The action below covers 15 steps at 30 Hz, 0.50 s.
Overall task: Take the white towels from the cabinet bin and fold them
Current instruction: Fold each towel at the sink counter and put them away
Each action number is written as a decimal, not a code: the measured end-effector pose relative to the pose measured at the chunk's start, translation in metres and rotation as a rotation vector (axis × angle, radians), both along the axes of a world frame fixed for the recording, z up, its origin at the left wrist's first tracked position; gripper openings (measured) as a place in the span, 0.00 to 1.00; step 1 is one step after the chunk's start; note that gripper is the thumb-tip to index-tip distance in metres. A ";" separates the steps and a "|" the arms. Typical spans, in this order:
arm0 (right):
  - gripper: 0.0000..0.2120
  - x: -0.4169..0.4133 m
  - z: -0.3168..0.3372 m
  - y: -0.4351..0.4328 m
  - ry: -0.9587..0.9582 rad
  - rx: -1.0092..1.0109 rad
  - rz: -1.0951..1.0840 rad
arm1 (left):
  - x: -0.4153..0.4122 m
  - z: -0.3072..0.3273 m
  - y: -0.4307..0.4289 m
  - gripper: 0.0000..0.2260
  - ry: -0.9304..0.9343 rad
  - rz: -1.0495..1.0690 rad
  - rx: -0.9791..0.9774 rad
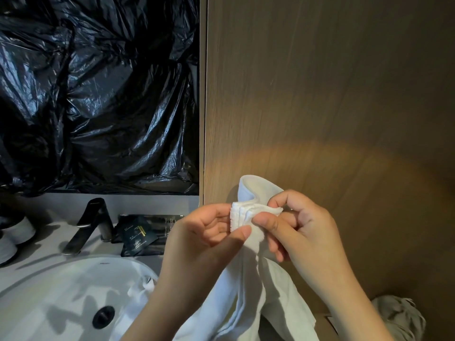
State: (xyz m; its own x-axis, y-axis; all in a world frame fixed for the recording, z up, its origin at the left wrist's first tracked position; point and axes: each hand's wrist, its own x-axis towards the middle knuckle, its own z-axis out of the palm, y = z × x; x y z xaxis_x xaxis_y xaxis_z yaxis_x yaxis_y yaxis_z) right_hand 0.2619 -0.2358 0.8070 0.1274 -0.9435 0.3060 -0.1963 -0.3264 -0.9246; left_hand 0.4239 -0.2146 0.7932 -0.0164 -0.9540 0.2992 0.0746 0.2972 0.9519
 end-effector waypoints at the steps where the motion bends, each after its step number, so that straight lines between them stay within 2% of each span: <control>1: 0.13 -0.001 0.001 0.000 0.016 0.004 0.014 | 0.000 -0.001 0.000 0.10 -0.004 0.018 -0.015; 4: 0.14 -0.013 0.007 -0.003 0.139 -0.009 0.047 | 0.003 -0.001 -0.003 0.10 0.032 0.046 -0.026; 11: 0.12 -0.056 0.021 -0.017 0.591 -0.117 0.008 | 0.021 0.010 -0.014 0.08 0.137 0.062 -0.014; 15: 0.15 -0.079 0.026 -0.022 0.736 -0.229 -0.022 | 0.033 0.018 -0.022 0.11 0.156 0.047 -0.056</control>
State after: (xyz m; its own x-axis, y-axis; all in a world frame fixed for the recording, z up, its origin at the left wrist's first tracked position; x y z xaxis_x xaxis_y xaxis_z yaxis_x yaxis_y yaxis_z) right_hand 0.1827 -0.2574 0.8328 0.3554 -0.8717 0.3373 -0.7437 -0.4823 -0.4629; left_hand 0.4565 -0.2371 0.8114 0.0787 -0.9344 0.3473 0.2050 0.3561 0.9117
